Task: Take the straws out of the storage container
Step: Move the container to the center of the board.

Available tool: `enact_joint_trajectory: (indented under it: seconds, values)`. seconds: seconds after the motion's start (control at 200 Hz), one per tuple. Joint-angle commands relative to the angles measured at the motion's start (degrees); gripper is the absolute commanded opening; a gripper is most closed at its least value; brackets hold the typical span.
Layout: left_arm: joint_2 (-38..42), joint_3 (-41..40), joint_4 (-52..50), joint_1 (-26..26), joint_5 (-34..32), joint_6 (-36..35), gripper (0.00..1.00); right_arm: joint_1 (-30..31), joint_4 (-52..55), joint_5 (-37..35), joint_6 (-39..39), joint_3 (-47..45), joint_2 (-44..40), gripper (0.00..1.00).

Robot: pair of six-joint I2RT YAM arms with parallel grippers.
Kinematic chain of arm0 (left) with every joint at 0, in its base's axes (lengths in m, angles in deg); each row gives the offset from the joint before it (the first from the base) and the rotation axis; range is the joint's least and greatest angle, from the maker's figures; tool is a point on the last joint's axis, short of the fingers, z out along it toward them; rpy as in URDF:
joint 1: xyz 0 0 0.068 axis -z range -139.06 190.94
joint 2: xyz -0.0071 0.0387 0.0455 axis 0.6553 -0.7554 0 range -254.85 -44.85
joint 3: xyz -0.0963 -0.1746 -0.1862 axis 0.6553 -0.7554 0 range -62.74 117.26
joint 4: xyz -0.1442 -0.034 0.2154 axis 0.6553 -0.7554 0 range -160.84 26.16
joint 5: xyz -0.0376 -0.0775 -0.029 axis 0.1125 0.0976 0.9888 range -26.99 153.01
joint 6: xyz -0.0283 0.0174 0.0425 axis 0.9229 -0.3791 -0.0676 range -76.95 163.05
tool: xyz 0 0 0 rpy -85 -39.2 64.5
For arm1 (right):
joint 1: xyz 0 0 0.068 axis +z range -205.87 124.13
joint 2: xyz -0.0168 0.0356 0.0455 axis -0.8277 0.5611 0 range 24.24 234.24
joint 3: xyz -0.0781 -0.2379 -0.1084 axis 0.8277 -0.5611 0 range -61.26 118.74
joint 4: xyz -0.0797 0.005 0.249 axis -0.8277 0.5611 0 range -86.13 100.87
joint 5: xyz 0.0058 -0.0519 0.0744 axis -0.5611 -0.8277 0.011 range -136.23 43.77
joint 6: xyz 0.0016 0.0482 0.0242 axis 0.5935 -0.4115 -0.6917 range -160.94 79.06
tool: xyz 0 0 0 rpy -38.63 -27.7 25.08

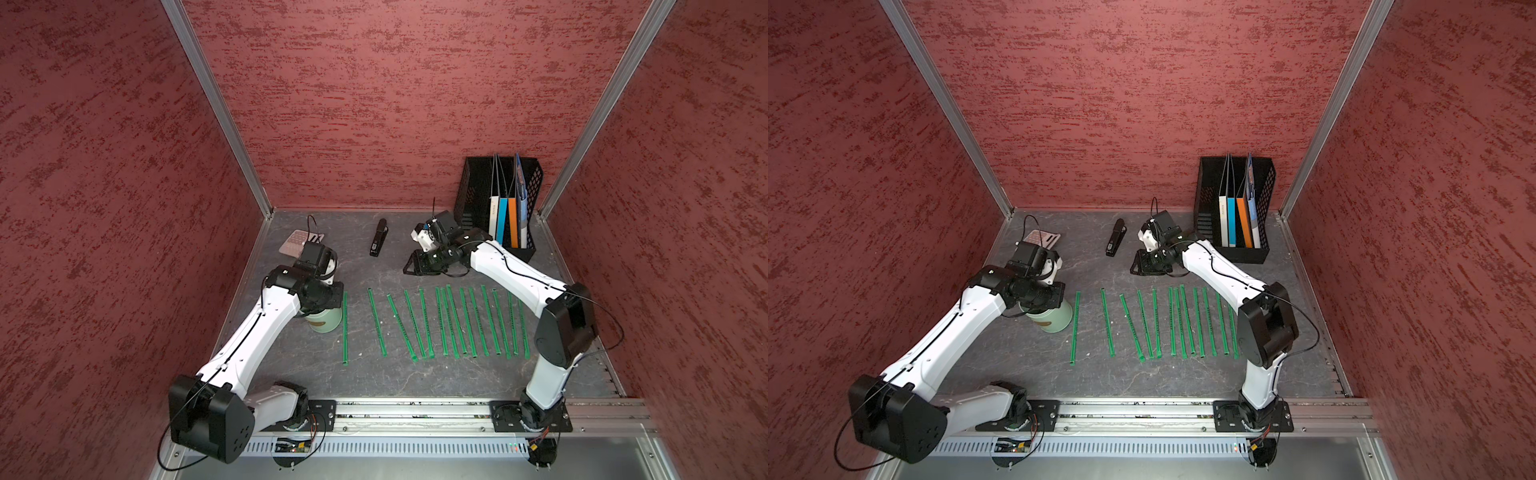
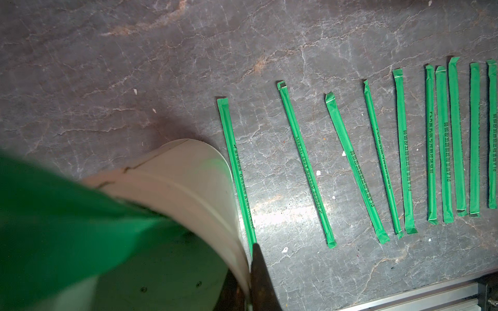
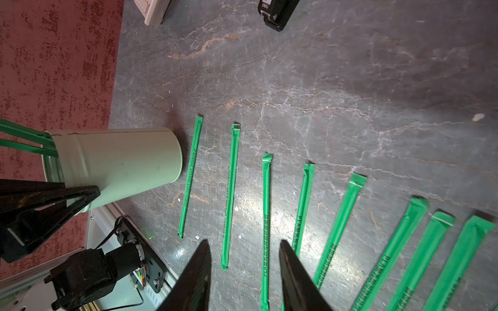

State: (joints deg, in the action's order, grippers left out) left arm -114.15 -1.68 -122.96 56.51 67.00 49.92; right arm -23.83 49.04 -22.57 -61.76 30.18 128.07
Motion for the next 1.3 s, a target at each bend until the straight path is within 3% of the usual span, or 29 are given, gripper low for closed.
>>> enact_joint_trajectory:
  seconds: [0.0, 0.431, 0.586, 0.701, 0.821, 1.067, 1.297]
  values:
    - [0.9, 0.1, 0.6, 0.3, -0.3, 0.3, 0.03, -0.4, -1.2, 0.9, -0.4, 1.2, -0.6, 0.39]
    - [-4.2, 1.4, -1.0, -0.3, -2.1, 1.2, 0.13, -0.4, -1.0, 1.4, -0.2, 2.1, -0.1, 0.40]
    - [-4.4, 2.1, -1.0, -1.0, -3.4, 1.4, 0.35, -0.3, -1.0, 1.9, 0.0, 2.4, -0.1, 0.41]
    - [-3.1, 4.5, -1.0, -1.5, -5.3, 1.5, 0.56, 0.3, -1.8, 2.8, 0.8, 2.8, -0.3, 0.42]
    - [-1.3, 7.7, -0.4, -1.6, -5.7, 1.6, 0.68, 2.3, -3.9, 3.2, 2.3, 3.4, -1.5, 0.45]
    - [1.0, 11.5, -1.9, -1.6, -5.2, 2.7, 0.71, 6.4, -6.0, 3.2, 3.8, 6.9, -2.1, 0.45]
    - [10.9, 11.0, 3.2, -2.4, -6.5, 7.3, 0.73, 12.4, -17.5, 4.7, 5.6, 6.2, 0.4, 0.39]
